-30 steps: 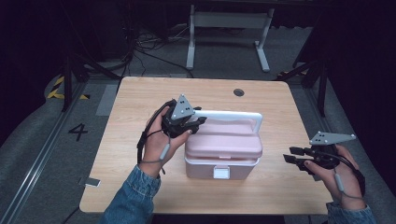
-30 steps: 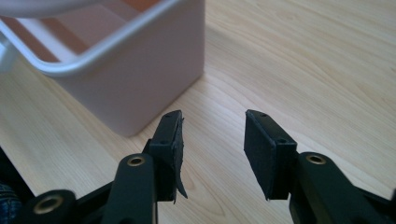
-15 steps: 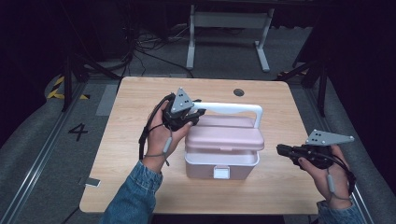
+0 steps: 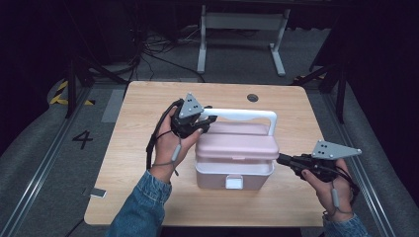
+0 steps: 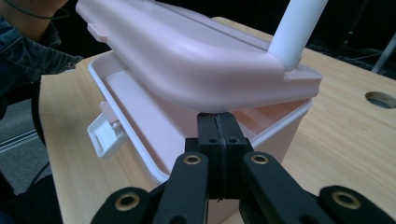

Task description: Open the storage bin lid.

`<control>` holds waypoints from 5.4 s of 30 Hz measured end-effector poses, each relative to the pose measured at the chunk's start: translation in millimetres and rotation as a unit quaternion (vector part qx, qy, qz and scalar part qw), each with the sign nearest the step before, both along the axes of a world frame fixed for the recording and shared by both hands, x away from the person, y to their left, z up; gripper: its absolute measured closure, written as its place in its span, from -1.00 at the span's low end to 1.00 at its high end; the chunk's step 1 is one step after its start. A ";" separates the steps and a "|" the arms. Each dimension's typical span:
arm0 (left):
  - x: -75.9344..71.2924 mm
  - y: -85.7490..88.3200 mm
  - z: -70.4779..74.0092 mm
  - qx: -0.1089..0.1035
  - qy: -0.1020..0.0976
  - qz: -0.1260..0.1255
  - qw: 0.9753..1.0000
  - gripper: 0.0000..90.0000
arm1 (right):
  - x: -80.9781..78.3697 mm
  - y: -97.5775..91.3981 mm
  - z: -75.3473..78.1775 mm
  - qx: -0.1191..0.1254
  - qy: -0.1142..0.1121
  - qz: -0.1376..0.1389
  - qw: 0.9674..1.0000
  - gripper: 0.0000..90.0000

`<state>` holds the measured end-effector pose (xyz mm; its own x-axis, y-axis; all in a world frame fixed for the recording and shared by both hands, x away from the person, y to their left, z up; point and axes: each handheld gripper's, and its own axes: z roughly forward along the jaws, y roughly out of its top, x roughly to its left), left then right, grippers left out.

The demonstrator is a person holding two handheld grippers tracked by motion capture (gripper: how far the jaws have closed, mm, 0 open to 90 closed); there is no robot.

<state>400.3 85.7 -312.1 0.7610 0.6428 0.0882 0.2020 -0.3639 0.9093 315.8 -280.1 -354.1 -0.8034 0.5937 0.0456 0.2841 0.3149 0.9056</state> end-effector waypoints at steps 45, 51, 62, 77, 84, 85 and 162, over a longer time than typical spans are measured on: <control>-46.6 26.8 3.7 0.068 0.018 -0.071 0.995 -0.25 | 17.1 4.9 17.9 0.045 -0.022 0.012 0.999 1.00; -41.4 13.7 4.2 0.079 -0.027 -0.066 0.994 -0.23 | 12.5 -0.9 16.5 0.052 -0.018 0.007 0.998 1.00; -25.6 8.4 2.8 0.043 -0.020 -0.072 0.996 -0.08 | 0.9 -18.5 14.5 0.045 -0.011 -0.021 0.999 0.97; -14.9 15.0 8.4 -0.002 -0.028 -0.037 0.999 0.23 | 16.0 -33.1 -23.6 -0.006 0.017 -0.081 0.997 0.62; -12.0 17.4 8.9 -0.012 -0.030 -0.015 0.999 0.35 | 36.4 -44.5 -65.2 -0.023 0.057 -0.129 0.990 0.41; -12.0 17.4 8.9 -0.012 -0.030 -0.015 0.999 0.37 | 38.4 -45.2 -71.0 -0.020 0.071 -0.132 0.989 0.41; 86.7 6.3 5.6 -0.016 0.018 0.058 0.998 0.34 | 51.6 -60.2 -101.3 -0.042 0.082 -0.163 0.982 0.22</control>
